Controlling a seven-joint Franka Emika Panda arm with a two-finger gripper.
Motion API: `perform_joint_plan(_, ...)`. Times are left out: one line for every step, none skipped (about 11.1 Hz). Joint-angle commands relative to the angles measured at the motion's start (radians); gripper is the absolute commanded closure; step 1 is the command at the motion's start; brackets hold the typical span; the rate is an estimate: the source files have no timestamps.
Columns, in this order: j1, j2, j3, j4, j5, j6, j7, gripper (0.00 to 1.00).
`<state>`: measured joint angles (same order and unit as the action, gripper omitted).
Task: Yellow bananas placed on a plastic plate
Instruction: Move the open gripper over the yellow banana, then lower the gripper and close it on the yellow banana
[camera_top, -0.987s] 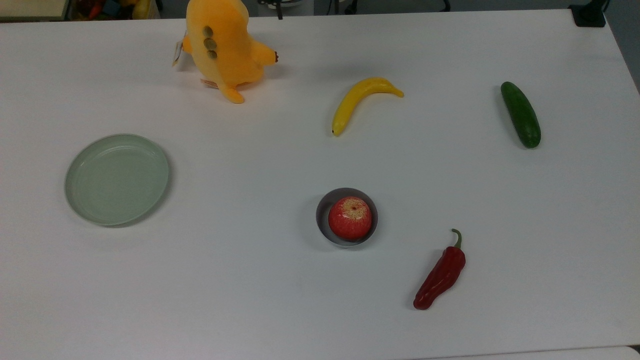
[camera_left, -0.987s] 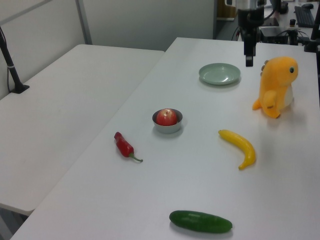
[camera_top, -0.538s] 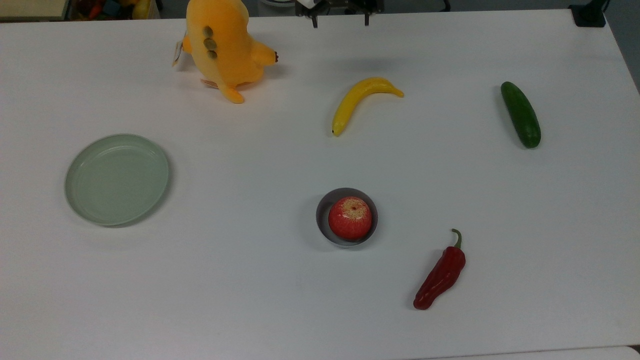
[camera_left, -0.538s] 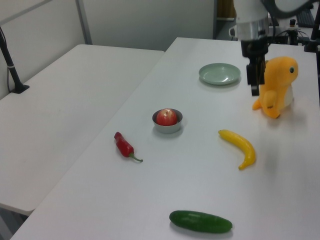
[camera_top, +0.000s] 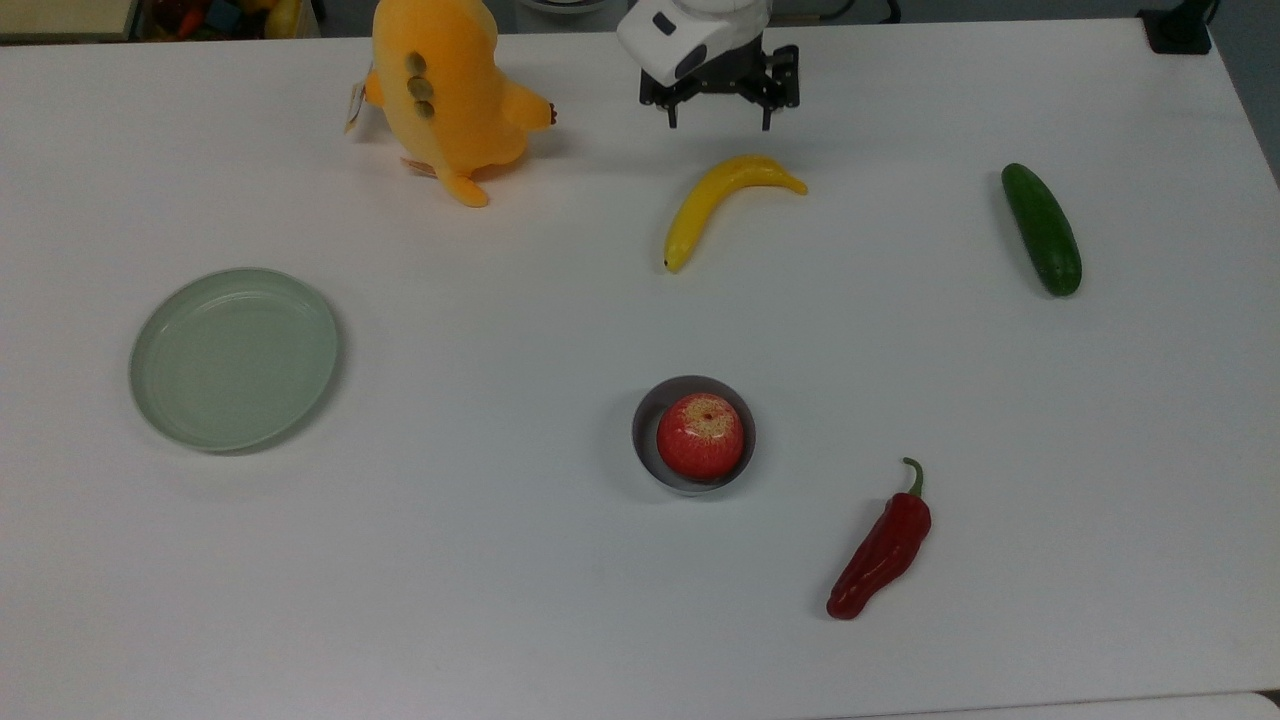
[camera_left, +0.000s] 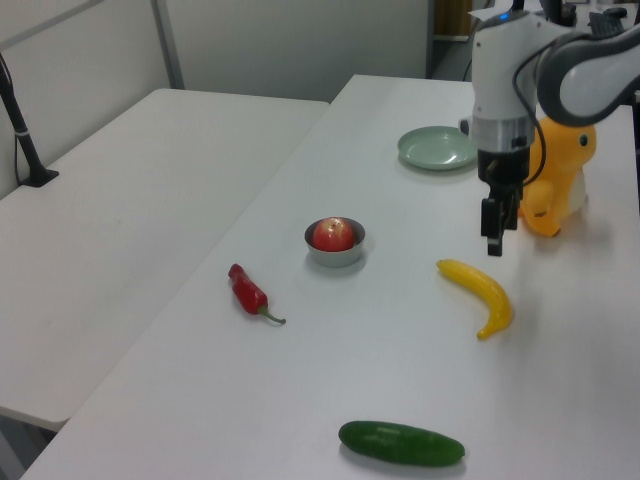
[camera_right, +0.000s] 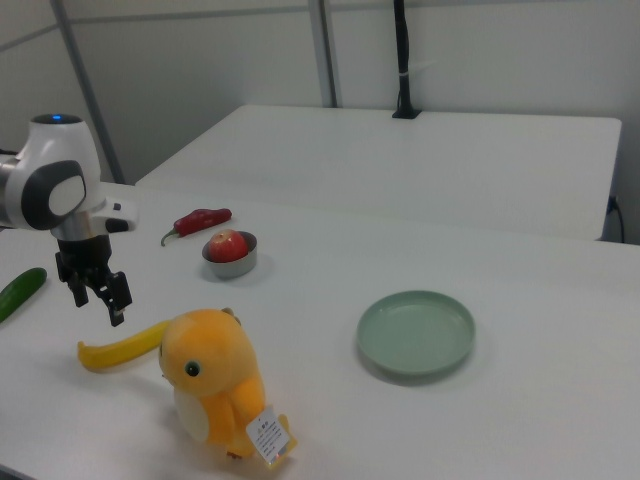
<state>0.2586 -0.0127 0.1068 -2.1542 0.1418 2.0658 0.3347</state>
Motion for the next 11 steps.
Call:
perform_joint_plan(0.007,0.057,0.001,-0.015,0.01,0.109,0.049,0.0)
perform_joint_plan(0.007,0.085,0.001,-0.015,0.01,0.143,0.069,0.0)
perform_joint_plan(0.014,0.112,0.001,-0.015,0.004,0.177,0.09,0.0)
perform_joint_plan(0.019,0.14,0.001,-0.015,-0.001,0.21,0.113,0.0)
perform_joint_plan(0.019,0.158,0.001,-0.015,-0.005,0.232,0.13,0.0)
perform_joint_plan(0.019,0.165,0.001,-0.013,-0.013,0.235,0.135,0.0)
perform_joint_plan(0.019,0.18,0.001,-0.012,-0.014,0.237,0.148,0.0)
perform_joint_plan(0.016,0.189,0.001,-0.009,-0.014,0.24,0.162,0.0)
perform_joint_plan(0.017,0.194,0.001,-0.009,-0.027,0.235,0.162,0.0)
perform_joint_plan(0.017,0.195,0.001,-0.009,-0.045,0.234,0.164,0.05)
perform_joint_plan(0.016,0.197,0.001,-0.009,-0.053,0.234,0.162,0.22)
